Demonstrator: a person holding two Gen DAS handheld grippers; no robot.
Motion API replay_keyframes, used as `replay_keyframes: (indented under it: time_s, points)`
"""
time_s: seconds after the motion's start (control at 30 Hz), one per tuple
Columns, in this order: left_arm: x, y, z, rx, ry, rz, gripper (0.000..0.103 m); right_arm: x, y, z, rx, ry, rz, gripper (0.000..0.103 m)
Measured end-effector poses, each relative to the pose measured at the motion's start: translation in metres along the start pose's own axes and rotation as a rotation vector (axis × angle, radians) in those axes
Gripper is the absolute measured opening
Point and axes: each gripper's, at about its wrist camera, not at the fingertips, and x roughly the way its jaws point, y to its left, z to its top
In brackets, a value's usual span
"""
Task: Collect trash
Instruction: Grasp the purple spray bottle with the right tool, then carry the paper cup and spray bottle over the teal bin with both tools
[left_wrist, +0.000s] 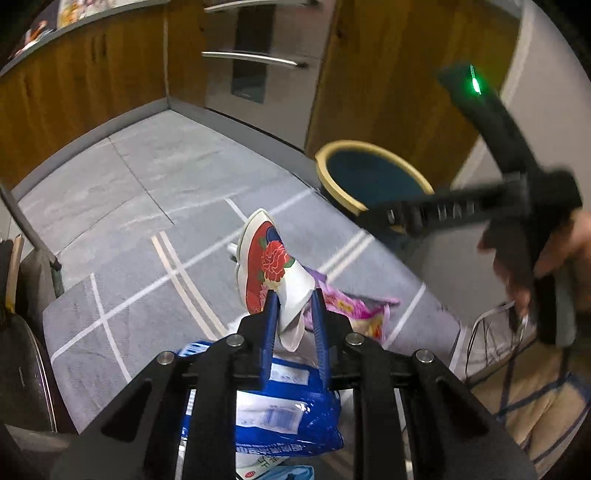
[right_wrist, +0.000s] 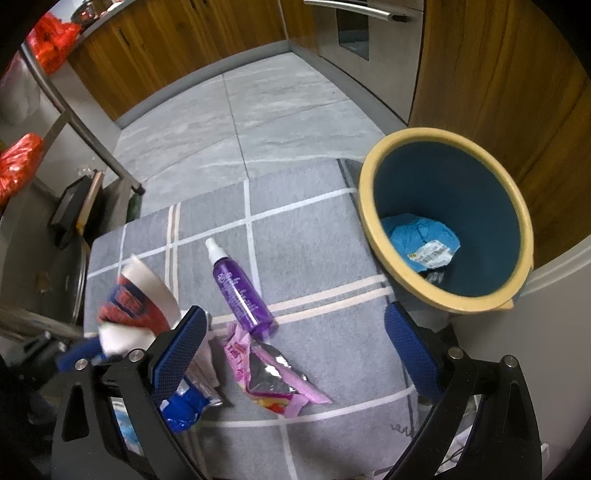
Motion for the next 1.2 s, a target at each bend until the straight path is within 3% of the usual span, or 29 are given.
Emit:
replay_keyframes:
  time_s: [0.1,0.17,0.37,0.7,0.8,1.0,1.2]
  points:
    - [-0.006,0.015,0.009,-0.041,-0.028,0.01,0.018,0.009,0.01,0.002,-0.033,-0.004,0.023,0.089]
    - [-0.007,0.023,0.014,-0.059,-0.042,0.022,0.018,0.018,0.019,0.005,-0.076,0.004,0.02,0.069]
    - [-0.006,0.051,0.025,-0.125,-0.044,0.045,0.018,0.051,0.045,0.008,-0.177,0.056,0.06,0.054]
    - [0.001,0.057,0.028,-0.153,-0.031,0.0,0.018,0.117,0.076,-0.002,-0.296,0.158,0.001,0.05]
    - [0.003,0.06,0.027,-0.151,-0.021,0.007,0.018,0.131,0.077,-0.005,-0.308,0.175,-0.032,0.037]
    - [0.008,0.068,0.026,-0.183,-0.008,0.009,0.017,0.124,0.074,-0.001,-0.275,0.148,-0.036,0.034]
    - [0.01,0.067,0.025,-0.178,-0.003,0.013,0.017,0.091,0.063,0.0,-0.225,0.101,-0.03,0.034]
